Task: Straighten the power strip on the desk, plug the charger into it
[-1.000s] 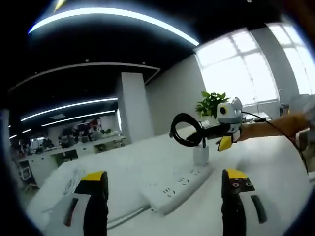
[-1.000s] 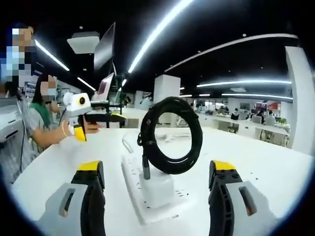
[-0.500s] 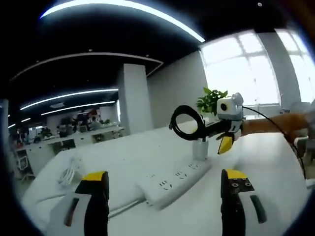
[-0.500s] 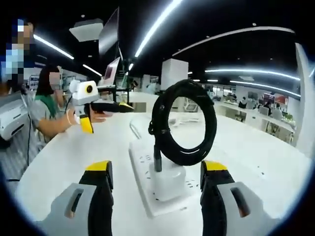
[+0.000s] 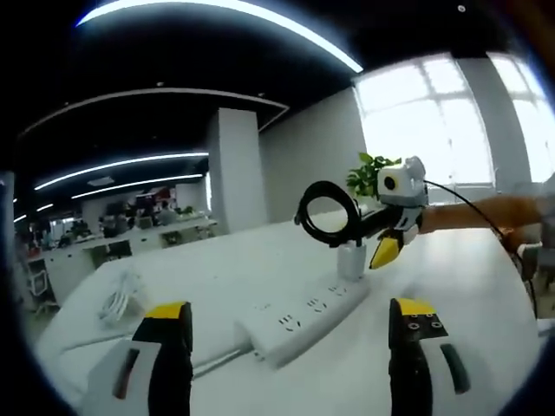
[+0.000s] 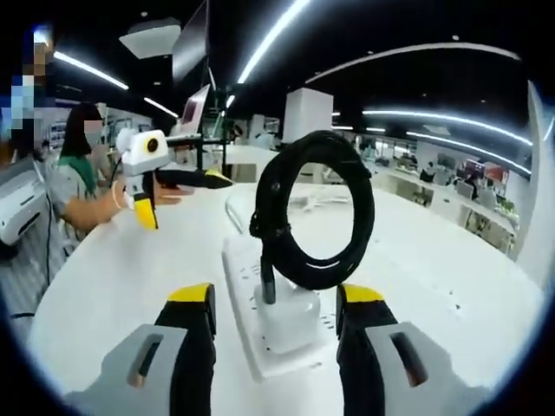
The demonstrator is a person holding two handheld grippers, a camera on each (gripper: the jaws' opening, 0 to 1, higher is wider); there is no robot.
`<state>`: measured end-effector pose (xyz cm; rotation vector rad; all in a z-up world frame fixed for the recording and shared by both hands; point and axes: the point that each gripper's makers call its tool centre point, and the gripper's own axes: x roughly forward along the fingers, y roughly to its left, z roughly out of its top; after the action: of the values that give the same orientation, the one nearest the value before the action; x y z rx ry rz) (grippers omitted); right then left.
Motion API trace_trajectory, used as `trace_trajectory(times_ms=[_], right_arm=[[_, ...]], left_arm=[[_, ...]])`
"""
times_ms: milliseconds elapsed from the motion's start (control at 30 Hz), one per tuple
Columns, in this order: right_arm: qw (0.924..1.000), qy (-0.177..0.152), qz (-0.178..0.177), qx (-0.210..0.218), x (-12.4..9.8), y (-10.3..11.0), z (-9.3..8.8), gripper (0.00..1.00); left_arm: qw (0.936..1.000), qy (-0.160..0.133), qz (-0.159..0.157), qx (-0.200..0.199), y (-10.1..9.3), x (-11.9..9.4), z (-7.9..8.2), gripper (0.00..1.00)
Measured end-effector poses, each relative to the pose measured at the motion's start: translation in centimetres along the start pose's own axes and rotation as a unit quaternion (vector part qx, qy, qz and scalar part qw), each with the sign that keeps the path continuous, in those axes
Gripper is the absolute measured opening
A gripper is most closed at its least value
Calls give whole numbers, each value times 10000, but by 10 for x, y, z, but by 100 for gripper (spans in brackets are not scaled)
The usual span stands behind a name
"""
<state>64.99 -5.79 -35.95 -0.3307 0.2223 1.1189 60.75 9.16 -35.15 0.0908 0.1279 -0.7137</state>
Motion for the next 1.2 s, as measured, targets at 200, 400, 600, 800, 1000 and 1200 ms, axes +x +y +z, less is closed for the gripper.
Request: trace_trajectory(times_ms=[200,400,600,800,1000,1200], right_arm=[[9998,162,8,-65,0,0,0,47],[9995,293,-86,-122,-3,-8,-2,35],[9991,387,-80,-179,-3,-8,-2,32],[9976,613,43,-308,-2,-4,-3,27],[9924,1067,147,-590,-3,-1,-6,26],[9802,1657,316,-1034,-4,4,-9,25]], left_arm=[[9997,98,-197,-104,-8,1,-4,96],[9994,212,-267,-88,-11,3,-9,96],[9993,240,-271,-124,-10,3,-10,96],[9989,278,-359,-134,-15,5,-12,96],[9985,361,-404,-74,-19,7,-16,96],[9983,400,-421,-64,-21,8,-18,96]])
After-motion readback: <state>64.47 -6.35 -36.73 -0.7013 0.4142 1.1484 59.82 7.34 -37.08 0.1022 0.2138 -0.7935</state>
